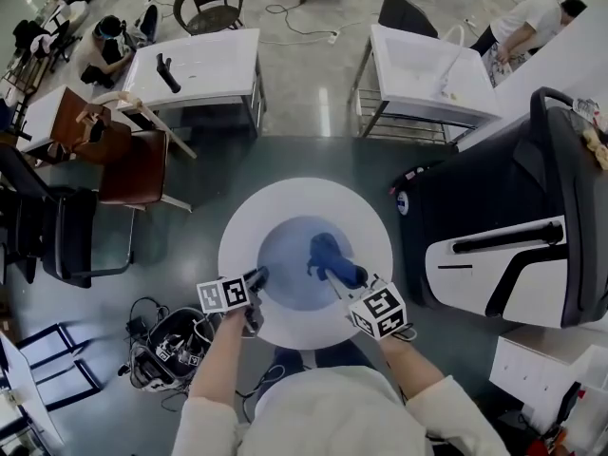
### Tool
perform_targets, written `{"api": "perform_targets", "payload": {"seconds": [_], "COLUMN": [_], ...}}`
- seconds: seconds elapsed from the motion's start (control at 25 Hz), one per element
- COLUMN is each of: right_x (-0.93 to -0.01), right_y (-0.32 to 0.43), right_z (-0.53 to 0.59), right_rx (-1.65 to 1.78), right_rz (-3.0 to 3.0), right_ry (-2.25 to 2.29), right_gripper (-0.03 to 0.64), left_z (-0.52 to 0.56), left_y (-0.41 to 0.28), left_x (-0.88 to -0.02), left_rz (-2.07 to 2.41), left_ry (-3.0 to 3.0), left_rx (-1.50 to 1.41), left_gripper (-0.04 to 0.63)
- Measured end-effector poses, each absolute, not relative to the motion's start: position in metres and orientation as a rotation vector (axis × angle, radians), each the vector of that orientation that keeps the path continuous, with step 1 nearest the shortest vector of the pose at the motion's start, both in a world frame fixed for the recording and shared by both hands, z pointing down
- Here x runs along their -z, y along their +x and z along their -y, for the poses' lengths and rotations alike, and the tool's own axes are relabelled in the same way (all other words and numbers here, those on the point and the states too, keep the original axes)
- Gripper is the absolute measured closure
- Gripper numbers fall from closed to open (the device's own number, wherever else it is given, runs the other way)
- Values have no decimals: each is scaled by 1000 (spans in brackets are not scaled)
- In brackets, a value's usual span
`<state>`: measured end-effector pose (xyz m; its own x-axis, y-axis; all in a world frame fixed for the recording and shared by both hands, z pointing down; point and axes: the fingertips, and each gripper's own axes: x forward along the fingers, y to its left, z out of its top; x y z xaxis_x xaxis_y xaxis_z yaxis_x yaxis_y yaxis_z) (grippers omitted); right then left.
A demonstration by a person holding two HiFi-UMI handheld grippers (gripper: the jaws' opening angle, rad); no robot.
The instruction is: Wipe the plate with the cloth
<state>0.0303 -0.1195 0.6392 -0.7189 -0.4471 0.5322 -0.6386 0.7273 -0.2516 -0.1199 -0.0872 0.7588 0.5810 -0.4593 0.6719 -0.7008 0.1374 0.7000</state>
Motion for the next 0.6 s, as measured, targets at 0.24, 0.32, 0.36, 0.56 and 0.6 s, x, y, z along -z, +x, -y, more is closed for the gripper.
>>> {"api": "perform_targets", "payload": {"seconds": [0.24, 0.32, 0.36, 0.56, 0.6], "right_x": [-629, -621, -616, -590, -585], "right_y": [37, 39, 40, 45, 46], "right_z": [120, 120, 121, 118, 116], "right_rx": [-560, -536, -522, -443, -427], "right_rz": [2478, 2481, 2483, 2504, 2506], "right_ry": [876, 893, 902, 944, 949], "right_gripper": [523, 523, 523, 523, 523], "left_z": [92, 92, 92, 90, 89], "left_y": [-122, -120, -119, -119, -120], "left_x": [-723, -708, -700, -667, -661], "left_rz": [1071, 1074, 1074, 1086, 1090], "left_ry": [1549, 1573, 1588, 1647, 1655], "left_rx": [-210, -194, -185, -154, -149], "left_gripper": [549, 549, 549, 549, 549]}}
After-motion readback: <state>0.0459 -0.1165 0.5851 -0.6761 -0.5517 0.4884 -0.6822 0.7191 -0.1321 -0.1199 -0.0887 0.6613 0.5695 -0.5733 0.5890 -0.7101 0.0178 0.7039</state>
